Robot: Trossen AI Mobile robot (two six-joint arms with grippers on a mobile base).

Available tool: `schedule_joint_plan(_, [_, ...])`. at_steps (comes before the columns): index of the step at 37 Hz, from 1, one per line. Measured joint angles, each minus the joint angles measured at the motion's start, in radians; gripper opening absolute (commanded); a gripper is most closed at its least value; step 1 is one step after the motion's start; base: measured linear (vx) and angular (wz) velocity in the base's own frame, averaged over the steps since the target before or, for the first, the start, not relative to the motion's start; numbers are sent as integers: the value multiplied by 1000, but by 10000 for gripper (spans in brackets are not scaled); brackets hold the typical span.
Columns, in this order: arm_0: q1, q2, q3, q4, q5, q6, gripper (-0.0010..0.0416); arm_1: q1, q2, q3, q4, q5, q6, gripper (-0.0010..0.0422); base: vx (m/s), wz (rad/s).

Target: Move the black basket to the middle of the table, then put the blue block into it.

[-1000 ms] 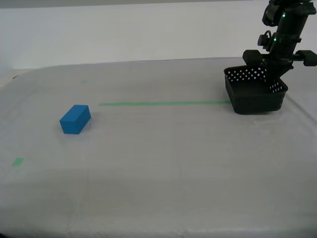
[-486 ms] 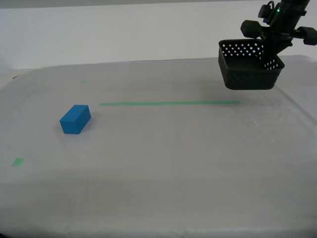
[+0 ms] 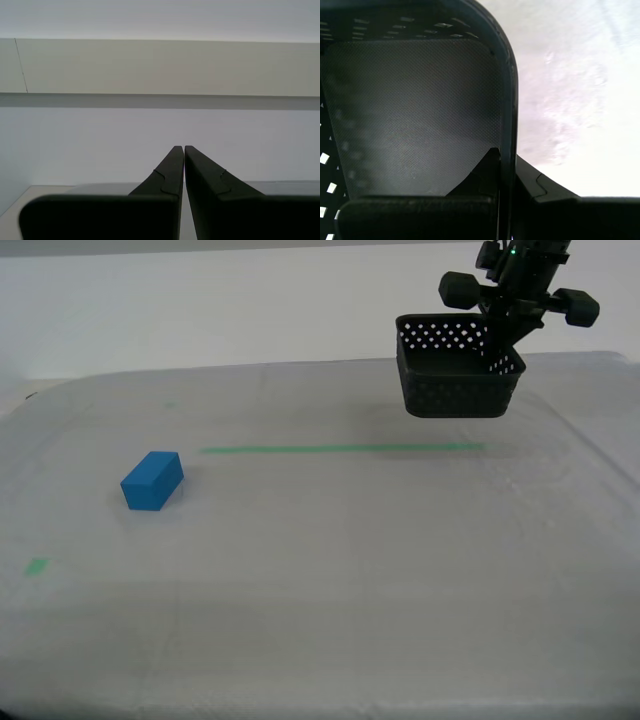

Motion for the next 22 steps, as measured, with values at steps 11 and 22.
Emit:
schedule_joint_plan(11, [87, 0, 0, 4, 1, 88, -1, 0, 0, 0, 0, 0, 0, 0, 0, 0])
schedule_joint_plan(22, [166, 0, 0, 7, 1, 157, -1, 0, 0, 0, 0, 0, 0, 0, 0, 0])
